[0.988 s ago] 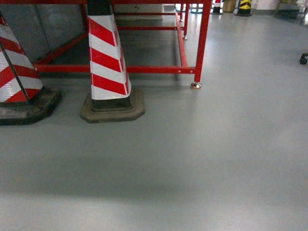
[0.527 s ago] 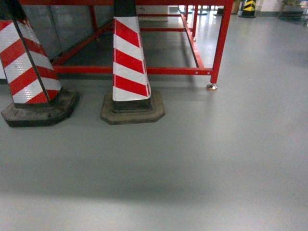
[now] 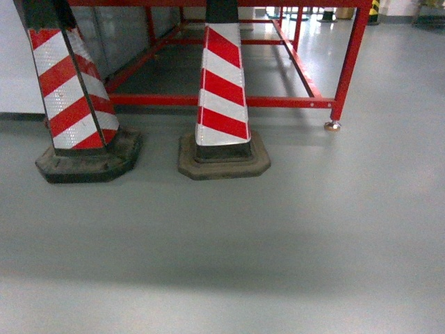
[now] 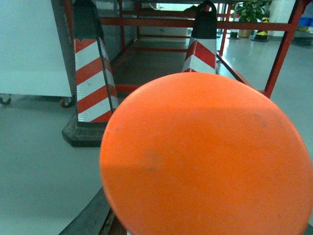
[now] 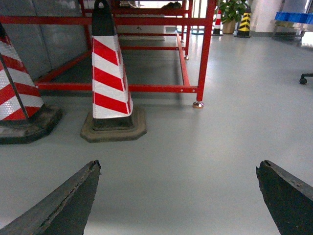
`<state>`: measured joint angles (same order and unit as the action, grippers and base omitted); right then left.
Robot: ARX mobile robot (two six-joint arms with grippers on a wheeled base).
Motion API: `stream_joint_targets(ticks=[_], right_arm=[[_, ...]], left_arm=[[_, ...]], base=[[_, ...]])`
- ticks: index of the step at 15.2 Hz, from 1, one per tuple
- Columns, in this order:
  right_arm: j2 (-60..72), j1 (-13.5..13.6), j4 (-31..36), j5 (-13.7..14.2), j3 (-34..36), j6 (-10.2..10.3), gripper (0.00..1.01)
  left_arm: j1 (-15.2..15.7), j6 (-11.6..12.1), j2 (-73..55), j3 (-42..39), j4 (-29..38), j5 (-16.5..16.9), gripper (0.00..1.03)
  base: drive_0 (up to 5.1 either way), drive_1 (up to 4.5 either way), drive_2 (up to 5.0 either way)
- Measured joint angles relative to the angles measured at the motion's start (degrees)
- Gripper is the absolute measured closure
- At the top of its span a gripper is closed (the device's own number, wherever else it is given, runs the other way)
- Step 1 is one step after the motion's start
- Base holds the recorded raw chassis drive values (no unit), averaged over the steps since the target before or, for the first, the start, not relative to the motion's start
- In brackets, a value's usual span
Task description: Pick capacitor and pack into box
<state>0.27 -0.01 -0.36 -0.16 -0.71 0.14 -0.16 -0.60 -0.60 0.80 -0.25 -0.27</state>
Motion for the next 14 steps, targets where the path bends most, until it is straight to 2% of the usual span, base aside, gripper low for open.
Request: stream_joint_targets(ticks=[5,14], right_arm=[[0.00,0.00,0.02,0.11,0.00,0.00,0.03],[0.00,0.00,0.02,0.13,0.00,0.00,0.03]], left_arm=[[0.00,0.00,0.00,0.00,-0.17,0.13,0.59],[0.00,0.00,0.00,0.00,-0.09,0.24,0.59]], base=[[0.0,0.00,0.0],[0.0,3.95,-3.9]])
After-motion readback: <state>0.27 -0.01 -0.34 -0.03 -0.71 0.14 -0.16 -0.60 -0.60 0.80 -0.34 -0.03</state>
